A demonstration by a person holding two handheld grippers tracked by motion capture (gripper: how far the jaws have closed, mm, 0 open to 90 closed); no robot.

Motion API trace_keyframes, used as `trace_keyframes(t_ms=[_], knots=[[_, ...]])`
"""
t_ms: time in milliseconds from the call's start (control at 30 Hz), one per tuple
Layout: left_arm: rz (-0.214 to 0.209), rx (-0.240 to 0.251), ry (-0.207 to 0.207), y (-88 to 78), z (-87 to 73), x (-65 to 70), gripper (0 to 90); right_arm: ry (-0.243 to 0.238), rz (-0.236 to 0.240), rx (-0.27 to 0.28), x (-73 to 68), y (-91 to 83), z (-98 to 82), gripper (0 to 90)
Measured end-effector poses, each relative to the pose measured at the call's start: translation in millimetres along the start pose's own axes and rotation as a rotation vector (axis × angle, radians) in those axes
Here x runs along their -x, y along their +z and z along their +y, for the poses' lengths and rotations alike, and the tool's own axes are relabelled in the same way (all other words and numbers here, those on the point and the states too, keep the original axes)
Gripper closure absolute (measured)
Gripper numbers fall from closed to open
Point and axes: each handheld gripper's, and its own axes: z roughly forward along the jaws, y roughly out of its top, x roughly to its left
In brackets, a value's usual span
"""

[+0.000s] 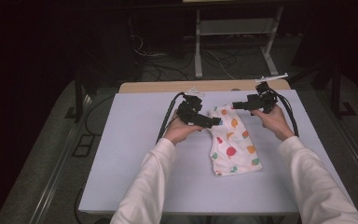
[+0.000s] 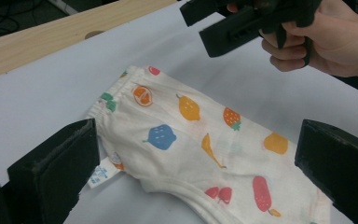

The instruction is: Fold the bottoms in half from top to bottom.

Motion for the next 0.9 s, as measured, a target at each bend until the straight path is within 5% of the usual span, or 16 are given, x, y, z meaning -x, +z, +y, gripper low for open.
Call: trace_keyframes(t_ms=[600,900], knots=[[0.025,-0.034,-0.053,6.7,16.8,-36.7,0.0,0.038,-0.001,-0.010,12.1,1.2,9.5,0.0],[0.023,-0.030,-0.145,22.4,10.2,-58.7,0.0,0.094,-0.021,-0.013,27.6,6.2,4.7,0.0]])
